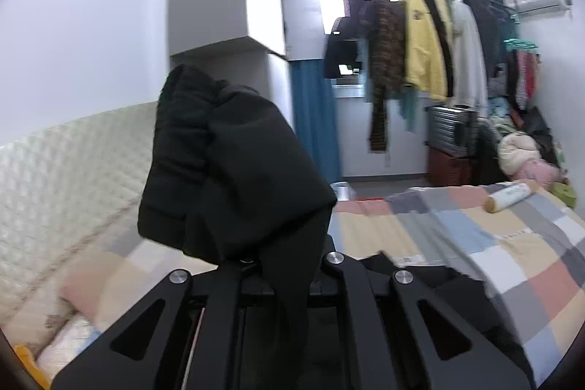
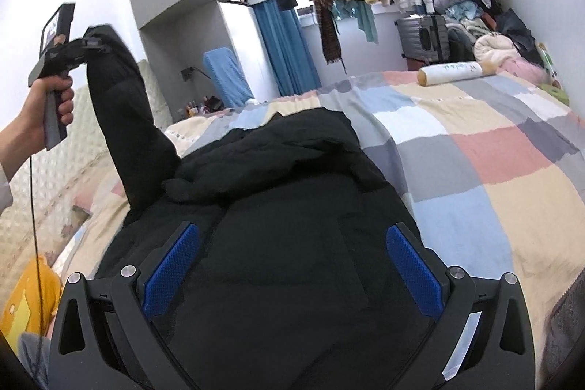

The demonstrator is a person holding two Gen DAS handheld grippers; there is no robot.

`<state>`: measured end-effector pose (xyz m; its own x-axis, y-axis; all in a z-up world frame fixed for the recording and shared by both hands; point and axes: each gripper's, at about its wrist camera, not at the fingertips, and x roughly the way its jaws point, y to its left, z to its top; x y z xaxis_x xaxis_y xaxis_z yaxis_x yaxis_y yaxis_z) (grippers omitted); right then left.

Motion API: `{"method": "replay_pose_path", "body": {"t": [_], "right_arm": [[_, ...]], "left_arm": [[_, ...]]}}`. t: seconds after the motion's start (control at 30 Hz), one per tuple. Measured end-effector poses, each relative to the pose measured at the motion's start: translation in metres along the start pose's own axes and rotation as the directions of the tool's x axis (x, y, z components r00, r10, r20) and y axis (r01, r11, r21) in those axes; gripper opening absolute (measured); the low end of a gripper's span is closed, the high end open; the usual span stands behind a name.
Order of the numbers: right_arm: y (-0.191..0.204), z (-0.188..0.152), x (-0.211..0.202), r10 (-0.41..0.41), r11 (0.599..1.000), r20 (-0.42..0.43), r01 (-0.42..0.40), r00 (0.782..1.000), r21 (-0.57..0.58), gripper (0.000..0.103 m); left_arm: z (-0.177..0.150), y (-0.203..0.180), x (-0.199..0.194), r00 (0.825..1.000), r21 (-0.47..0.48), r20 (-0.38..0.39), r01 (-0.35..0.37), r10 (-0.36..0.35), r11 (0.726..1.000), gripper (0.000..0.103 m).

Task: Fold large clothes
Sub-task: 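Lift the sleeve with the left tool, lay it across the jacket body, open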

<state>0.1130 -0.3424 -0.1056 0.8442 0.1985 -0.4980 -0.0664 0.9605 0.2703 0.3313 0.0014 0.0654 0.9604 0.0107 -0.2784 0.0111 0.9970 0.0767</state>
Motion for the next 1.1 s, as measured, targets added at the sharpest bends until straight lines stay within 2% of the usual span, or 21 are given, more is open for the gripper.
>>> {"method": "replay_pose_path", "body": {"t": [0.2,0.3,0.4,0.53,0.63,0.77,0.8,0.87,0.9,1.0,1.1], "right_arm": [[-0.012,-0.003,0.010,-0.007,0.999,-0.025,0.008,1.000,0.038,0.103],[-0.019,-0.005,0.017,-0.024,0.998,-0.053,0.027,0.998,0.059,0.103],[-0.027,-0.007,0.021,-0.030,0.996,-0.061,0.035,0.998,0.082,0.103],[-0.039,-0.007,0.027,-0.044,0.992,-0.072,0.052,0.996,0.116,0.103],[-0.048,-0.008,0.032,-0.046,0.989,-0.082,0.057,0.996,0.139,0.103],[-0.055,-0.010,0.038,-0.054,0.986,-0.089,0.067,0.995,0.153,0.103],[-0.057,-0.010,0.040,-0.051,0.985,-0.096,0.066,0.994,0.159,0.103],[-0.061,-0.011,0.042,-0.031,0.982,-0.104,0.050,0.994,0.182,0.103],[-0.062,-0.011,0.041,-0.032,0.982,-0.099,0.050,0.995,0.185,0.103],[-0.063,-0.013,0.041,-0.036,0.983,-0.101,0.054,0.994,0.177,0.103],[-0.066,-0.015,0.046,-0.040,0.981,-0.117,0.061,0.992,0.184,0.103]], "left_arm": [[-0.019,-0.071,0.019,0.994,0.031,0.001,0.111,-0.111,0.993,0.008],[-0.040,-0.112,0.028,0.985,0.066,-0.011,0.174,-0.173,0.983,0.008],[-0.061,-0.145,0.039,0.972,0.099,-0.045,0.234,-0.230,0.967,0.008],[-0.098,-0.182,0.063,0.942,0.095,-0.145,0.319,-0.303,0.943,0.008],[-0.122,-0.204,0.076,0.927,0.101,-0.201,0.341,-0.316,0.935,0.008],[-0.159,-0.228,0.097,0.896,0.104,-0.305,0.369,-0.324,0.923,0.008],[-0.170,-0.233,0.106,0.882,0.107,-0.356,0.368,-0.310,0.924,0.008],[-0.185,-0.241,0.118,0.873,0.120,-0.402,0.349,-0.276,0.930,0.008],[-0.188,-0.241,0.121,0.872,0.119,-0.410,0.342,-0.268,0.932,0.008],[-0.190,-0.242,0.129,0.853,0.081,-0.449,0.337,-0.267,0.938,0.008],[-0.186,-0.246,0.123,0.859,0.110,-0.440,0.340,-0.261,0.934,0.008]]}}
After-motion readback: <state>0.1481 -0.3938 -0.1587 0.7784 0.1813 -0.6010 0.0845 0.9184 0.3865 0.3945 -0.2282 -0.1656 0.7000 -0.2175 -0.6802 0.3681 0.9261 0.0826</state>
